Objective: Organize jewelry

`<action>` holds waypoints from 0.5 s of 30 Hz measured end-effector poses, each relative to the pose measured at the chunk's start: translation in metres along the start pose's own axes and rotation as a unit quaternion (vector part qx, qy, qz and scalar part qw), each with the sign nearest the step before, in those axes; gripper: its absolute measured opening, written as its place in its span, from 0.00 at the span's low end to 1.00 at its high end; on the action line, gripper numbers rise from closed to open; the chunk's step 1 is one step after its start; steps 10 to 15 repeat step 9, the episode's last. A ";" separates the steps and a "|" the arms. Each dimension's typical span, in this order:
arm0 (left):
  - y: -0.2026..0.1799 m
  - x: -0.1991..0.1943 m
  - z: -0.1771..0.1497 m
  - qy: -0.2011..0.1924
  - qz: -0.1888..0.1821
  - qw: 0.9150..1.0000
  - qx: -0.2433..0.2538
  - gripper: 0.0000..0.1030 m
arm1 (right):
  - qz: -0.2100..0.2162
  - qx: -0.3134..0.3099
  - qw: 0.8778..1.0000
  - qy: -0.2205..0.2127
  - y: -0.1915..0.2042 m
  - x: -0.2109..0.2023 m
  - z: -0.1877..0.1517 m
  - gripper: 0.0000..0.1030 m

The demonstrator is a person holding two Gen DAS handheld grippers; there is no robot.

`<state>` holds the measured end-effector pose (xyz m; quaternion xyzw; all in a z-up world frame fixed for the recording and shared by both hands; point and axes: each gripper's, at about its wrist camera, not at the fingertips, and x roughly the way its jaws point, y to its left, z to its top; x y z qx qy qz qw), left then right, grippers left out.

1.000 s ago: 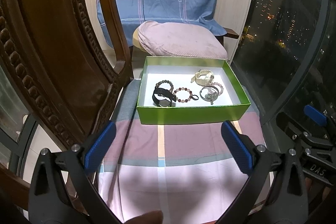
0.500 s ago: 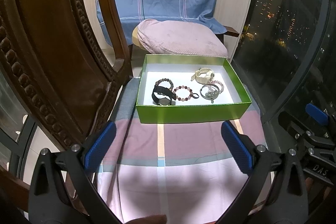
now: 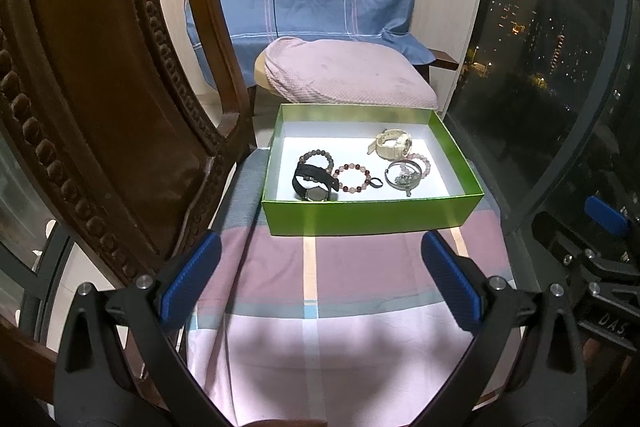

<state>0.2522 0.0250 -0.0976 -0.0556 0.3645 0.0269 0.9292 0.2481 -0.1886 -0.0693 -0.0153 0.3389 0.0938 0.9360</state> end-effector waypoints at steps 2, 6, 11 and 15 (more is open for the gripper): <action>0.000 0.001 0.000 0.002 0.000 1.000 0.001 0.96 | 0.000 0.000 1.000 0.000 0.000 0.000 0.000 0.97; 0.001 0.003 0.000 0.003 0.001 1.000 0.000 0.96 | 0.000 0.000 1.000 0.001 -0.001 0.001 0.000 0.97; 0.001 0.004 0.000 0.005 0.001 1.000 0.000 0.96 | -0.001 0.000 1.000 0.000 -0.001 0.001 0.000 0.97; 0.001 0.004 0.000 0.005 0.001 1.000 0.000 0.96 | -0.001 0.000 1.000 0.000 -0.001 0.001 0.000 0.97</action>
